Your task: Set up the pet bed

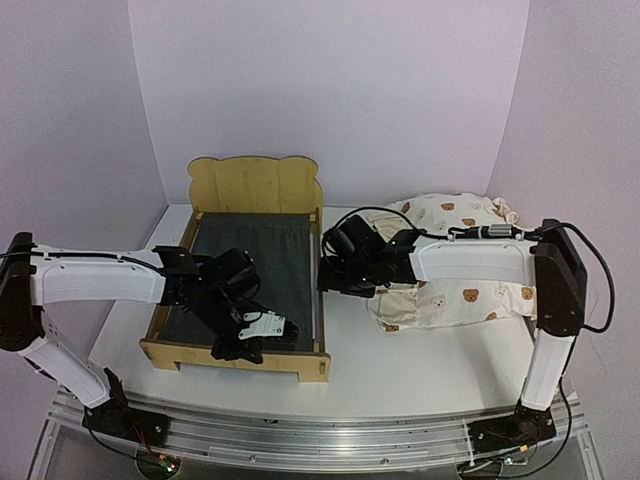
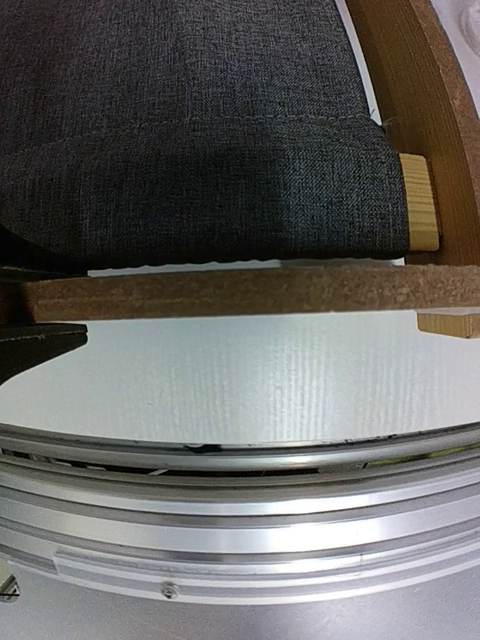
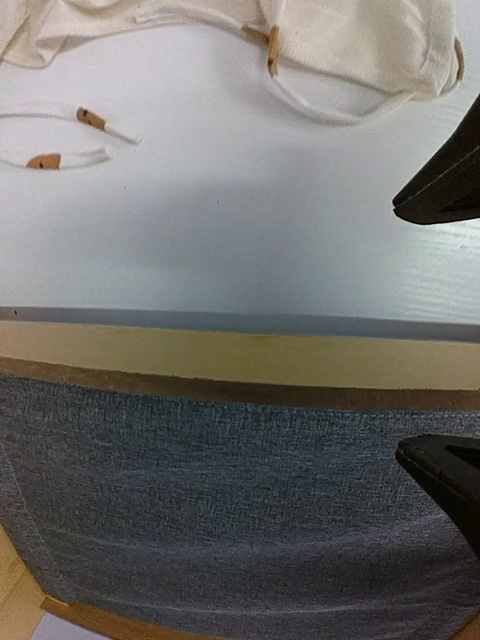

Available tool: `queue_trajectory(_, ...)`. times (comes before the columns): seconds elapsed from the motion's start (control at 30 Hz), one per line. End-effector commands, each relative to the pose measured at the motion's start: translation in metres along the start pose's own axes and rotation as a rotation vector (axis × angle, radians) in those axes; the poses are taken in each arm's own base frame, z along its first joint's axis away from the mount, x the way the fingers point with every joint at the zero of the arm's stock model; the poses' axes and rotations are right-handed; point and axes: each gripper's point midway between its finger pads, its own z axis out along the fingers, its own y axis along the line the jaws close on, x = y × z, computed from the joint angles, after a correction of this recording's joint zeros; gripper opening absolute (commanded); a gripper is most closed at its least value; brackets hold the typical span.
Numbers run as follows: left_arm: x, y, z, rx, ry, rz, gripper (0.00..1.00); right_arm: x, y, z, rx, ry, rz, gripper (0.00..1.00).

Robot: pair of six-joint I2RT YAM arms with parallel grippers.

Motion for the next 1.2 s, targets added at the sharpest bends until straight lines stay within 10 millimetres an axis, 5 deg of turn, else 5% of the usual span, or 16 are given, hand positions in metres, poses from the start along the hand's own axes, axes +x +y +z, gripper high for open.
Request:
queue_trajectory(0.0, -0.078, -0.016, -0.004, 0.051, -0.186, 0.186, 0.00, -0.020, -0.015, -0.037, 0.048, -0.084, -0.038, 0.73)
queue_trajectory(0.17, -0.088, -0.024, 0.002, 0.099, -0.193, 0.174, 0.03, -0.016, -0.029, -0.040, 0.089, -0.081, -0.066, 0.69)
queue_trajectory(0.27, -0.094, -0.023, -0.006, 0.099, -0.200, 0.133, 0.35, -0.014, -0.041, -0.035, 0.113, -0.068, -0.055, 0.64)
queue_trajectory(0.33, -0.106, -0.019, -0.018, 0.091, -0.217, 0.091, 0.53, -0.015, -0.047, -0.031, 0.119, -0.056, -0.033, 0.58)
queue_trajectory(0.5, -0.139, -0.007, -0.064, 0.117, -0.320, 0.003, 0.70, -0.019, -0.043, -0.018, 0.095, -0.017, -0.011, 0.49)
queue_trajectory(0.6, -0.137, 0.040, -0.102, 0.128, -0.425, -0.225, 0.74, -0.017, -0.039, -0.007, 0.079, 0.016, -0.006, 0.46)
queue_trajectory(0.7, -0.093, 0.117, -0.120, -0.071, -0.430, -0.472, 0.76, -0.016, -0.040, 0.003, 0.082, 0.033, 0.014, 0.44)
queue_trajectory(0.77, -0.042, 0.170, -0.133, -0.256, -0.404, -0.656, 0.79, -0.014, -0.040, 0.010, 0.080, 0.048, 0.020, 0.43)
queue_trajectory(0.87, 0.036, 0.218, -0.148, -0.413, -0.362, -0.901, 0.80, -0.014, -0.035, 0.017, 0.068, 0.063, 0.016, 0.40)
queue_trajectory(1.03, 0.133, 0.242, -0.149, -0.535, -0.282, -1.100, 0.77, -0.013, -0.050, 0.023, 0.114, 0.072, 0.025, 0.31)
queue_trajectory(1.17, 0.162, 0.236, -0.129, -0.536, -0.238, -1.124, 0.77, -0.019, -0.078, 0.017, 0.194, 0.040, 0.052, 0.21)
